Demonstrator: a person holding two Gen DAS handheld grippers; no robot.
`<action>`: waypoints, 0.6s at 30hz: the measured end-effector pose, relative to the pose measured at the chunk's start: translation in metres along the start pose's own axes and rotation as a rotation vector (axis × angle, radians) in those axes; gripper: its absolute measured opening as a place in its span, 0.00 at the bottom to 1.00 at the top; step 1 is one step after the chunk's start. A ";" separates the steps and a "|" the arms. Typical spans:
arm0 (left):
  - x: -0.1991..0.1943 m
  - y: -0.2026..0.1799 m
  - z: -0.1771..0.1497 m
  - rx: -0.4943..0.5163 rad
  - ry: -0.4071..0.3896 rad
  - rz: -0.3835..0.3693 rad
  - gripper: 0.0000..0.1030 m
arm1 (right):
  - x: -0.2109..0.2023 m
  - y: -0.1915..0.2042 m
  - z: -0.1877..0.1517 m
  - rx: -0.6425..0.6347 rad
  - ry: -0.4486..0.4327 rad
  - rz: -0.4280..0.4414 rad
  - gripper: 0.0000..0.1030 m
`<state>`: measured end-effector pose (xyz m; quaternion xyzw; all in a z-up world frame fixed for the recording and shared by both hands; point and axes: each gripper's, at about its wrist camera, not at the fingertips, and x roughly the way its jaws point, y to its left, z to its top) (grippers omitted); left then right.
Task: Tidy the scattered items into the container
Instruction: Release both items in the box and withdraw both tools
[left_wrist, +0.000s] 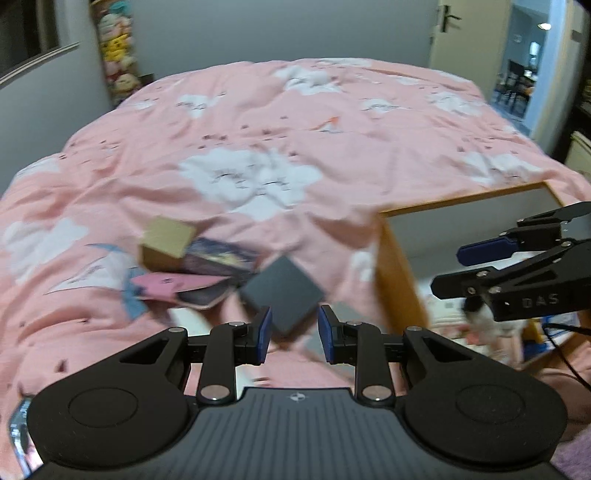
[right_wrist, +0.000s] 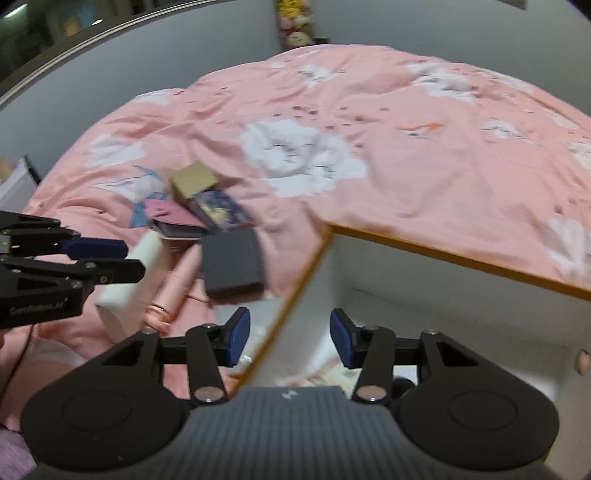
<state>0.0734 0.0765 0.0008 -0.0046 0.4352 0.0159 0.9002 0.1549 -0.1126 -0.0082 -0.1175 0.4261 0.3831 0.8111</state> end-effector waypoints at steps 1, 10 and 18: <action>0.002 0.007 0.001 -0.004 0.008 0.012 0.36 | 0.006 0.002 0.004 -0.005 0.006 0.008 0.57; 0.024 0.062 0.015 -0.082 0.076 0.058 0.48 | 0.061 0.020 0.042 -0.072 0.123 0.106 0.59; 0.063 0.123 0.029 -0.377 0.179 0.022 0.48 | 0.108 0.035 0.074 -0.156 0.190 0.122 0.59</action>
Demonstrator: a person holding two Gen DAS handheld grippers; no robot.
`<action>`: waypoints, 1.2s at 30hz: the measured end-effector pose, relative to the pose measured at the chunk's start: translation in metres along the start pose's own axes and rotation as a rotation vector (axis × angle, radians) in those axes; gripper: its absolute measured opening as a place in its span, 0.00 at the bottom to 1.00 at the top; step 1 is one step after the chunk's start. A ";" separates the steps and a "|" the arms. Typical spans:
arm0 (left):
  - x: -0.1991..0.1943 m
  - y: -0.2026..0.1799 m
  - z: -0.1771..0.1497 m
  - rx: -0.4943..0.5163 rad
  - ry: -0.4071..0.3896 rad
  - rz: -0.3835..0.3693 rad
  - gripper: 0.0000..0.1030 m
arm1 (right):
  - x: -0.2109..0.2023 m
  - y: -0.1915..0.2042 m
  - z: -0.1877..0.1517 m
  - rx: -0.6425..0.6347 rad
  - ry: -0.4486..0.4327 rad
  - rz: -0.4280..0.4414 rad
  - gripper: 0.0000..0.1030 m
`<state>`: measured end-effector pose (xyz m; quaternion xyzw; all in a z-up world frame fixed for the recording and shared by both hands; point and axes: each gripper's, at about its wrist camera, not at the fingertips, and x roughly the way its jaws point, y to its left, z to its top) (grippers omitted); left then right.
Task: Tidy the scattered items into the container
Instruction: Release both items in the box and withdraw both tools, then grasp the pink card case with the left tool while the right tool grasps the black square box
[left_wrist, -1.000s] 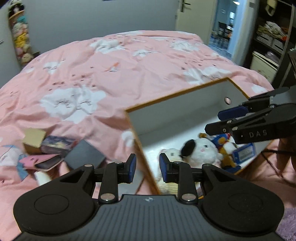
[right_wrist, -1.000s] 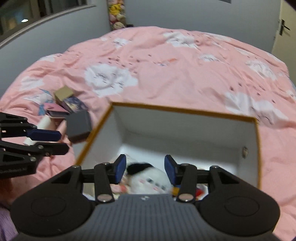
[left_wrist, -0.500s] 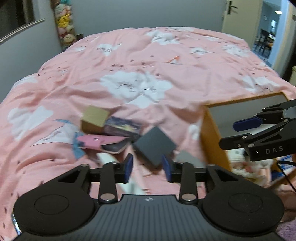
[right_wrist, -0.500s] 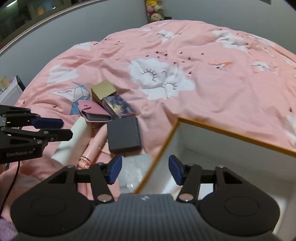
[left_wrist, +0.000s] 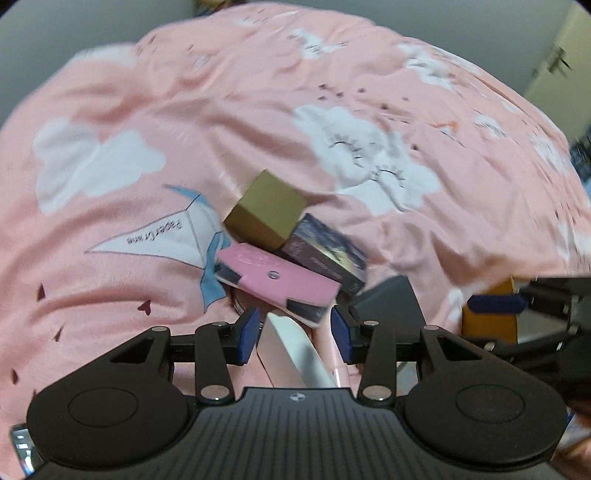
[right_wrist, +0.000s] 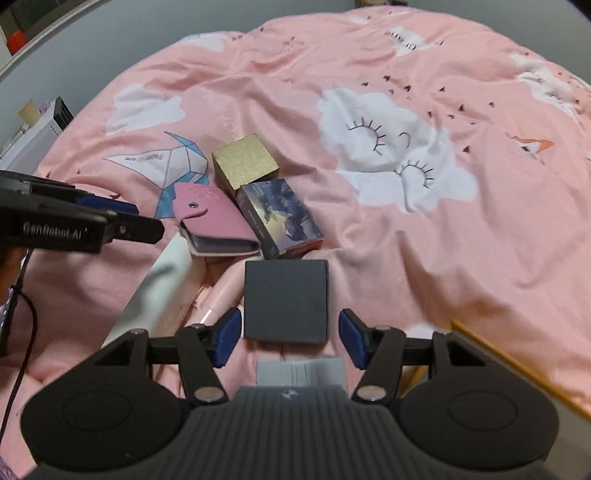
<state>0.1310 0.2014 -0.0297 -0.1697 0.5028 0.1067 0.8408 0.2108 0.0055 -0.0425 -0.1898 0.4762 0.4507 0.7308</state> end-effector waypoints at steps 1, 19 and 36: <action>0.004 0.005 0.003 -0.023 0.009 -0.002 0.48 | 0.006 0.000 0.004 -0.003 0.010 0.002 0.59; 0.069 0.041 0.026 -0.332 0.124 -0.068 0.49 | 0.087 -0.003 0.030 0.000 0.173 0.027 0.76; 0.070 0.034 0.024 -0.333 0.030 -0.047 0.33 | 0.082 -0.006 0.021 0.027 0.142 0.043 0.76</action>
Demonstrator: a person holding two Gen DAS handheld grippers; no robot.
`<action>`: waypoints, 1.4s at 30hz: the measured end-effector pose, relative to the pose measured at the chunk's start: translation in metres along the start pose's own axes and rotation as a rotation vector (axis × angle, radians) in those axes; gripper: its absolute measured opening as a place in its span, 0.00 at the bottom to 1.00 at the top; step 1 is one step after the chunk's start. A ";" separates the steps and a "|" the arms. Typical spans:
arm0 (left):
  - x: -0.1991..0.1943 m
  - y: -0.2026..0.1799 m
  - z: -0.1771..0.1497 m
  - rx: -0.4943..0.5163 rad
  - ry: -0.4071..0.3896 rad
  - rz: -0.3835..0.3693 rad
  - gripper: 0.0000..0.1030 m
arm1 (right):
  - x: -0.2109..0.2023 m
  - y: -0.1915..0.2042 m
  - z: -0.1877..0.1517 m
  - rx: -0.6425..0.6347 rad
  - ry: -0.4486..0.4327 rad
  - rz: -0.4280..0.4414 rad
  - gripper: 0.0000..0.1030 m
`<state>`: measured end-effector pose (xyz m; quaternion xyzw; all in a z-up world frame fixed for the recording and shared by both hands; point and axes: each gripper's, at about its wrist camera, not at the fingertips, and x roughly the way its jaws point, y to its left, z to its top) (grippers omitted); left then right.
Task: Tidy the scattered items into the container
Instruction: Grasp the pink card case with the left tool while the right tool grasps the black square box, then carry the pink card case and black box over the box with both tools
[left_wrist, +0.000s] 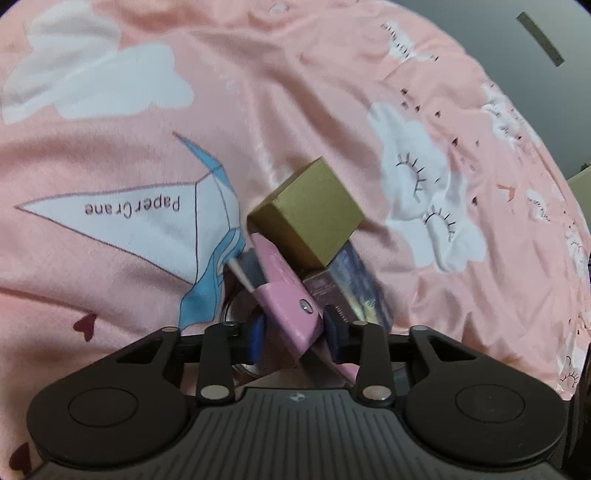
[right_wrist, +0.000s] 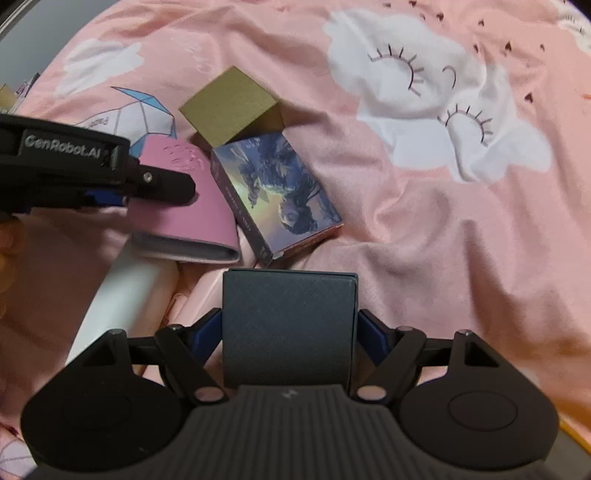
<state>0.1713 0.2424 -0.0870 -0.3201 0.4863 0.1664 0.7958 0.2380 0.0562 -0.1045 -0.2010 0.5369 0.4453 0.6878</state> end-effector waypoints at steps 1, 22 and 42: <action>-0.002 -0.001 -0.001 0.010 -0.004 0.002 0.32 | -0.005 0.001 -0.001 -0.005 -0.013 -0.005 0.76; -0.102 -0.063 -0.053 0.230 -0.174 -0.173 0.25 | -0.160 -0.012 -0.075 0.122 -0.352 -0.079 0.76; -0.073 -0.230 -0.167 0.944 -0.101 -0.319 0.25 | -0.221 -0.090 -0.197 0.411 -0.403 -0.286 0.76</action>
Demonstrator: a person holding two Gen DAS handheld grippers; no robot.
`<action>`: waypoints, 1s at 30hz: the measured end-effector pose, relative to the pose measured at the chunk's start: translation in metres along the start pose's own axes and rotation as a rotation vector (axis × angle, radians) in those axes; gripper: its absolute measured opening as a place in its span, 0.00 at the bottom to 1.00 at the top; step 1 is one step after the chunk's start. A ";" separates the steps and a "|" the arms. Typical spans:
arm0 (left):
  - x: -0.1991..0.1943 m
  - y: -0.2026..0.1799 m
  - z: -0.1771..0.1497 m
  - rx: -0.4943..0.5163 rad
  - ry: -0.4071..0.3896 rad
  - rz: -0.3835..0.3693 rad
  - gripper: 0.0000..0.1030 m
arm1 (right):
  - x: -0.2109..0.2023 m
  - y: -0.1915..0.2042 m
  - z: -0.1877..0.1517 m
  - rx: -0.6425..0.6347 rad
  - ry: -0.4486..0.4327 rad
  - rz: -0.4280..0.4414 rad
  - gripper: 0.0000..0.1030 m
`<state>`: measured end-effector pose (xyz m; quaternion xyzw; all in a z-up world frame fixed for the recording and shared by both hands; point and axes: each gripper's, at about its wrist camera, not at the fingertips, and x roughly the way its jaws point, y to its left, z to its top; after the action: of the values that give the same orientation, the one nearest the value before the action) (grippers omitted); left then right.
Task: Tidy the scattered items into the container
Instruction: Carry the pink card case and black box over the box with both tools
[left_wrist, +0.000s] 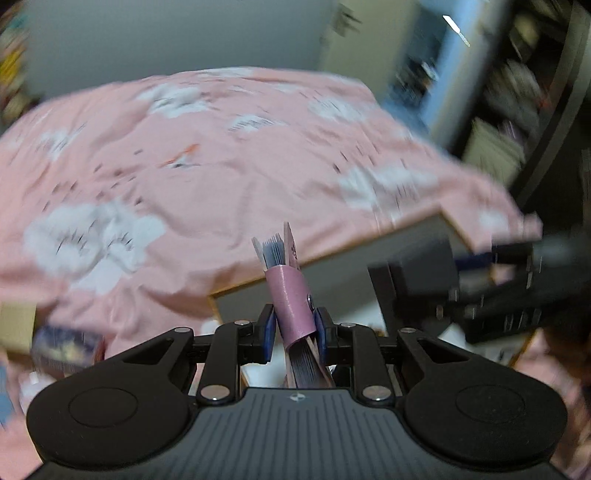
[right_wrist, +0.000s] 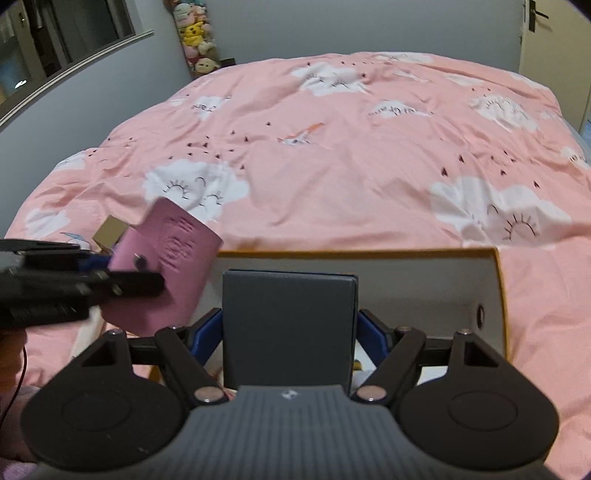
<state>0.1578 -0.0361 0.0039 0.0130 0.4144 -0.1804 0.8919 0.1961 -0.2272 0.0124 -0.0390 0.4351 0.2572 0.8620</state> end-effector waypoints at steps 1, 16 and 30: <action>0.005 -0.009 -0.001 0.063 0.015 0.011 0.25 | 0.001 -0.002 -0.001 0.001 0.004 -0.003 0.76; 0.065 -0.074 -0.036 0.845 0.120 0.185 0.25 | 0.023 -0.021 -0.016 -0.014 0.098 -0.017 0.76; 0.100 -0.082 -0.097 1.408 0.097 0.267 0.24 | 0.026 -0.027 -0.022 -0.004 0.118 -0.012 0.76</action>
<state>0.1183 -0.1266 -0.1236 0.6438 0.2339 -0.2937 0.6667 0.2051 -0.2467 -0.0255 -0.0581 0.4843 0.2502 0.8364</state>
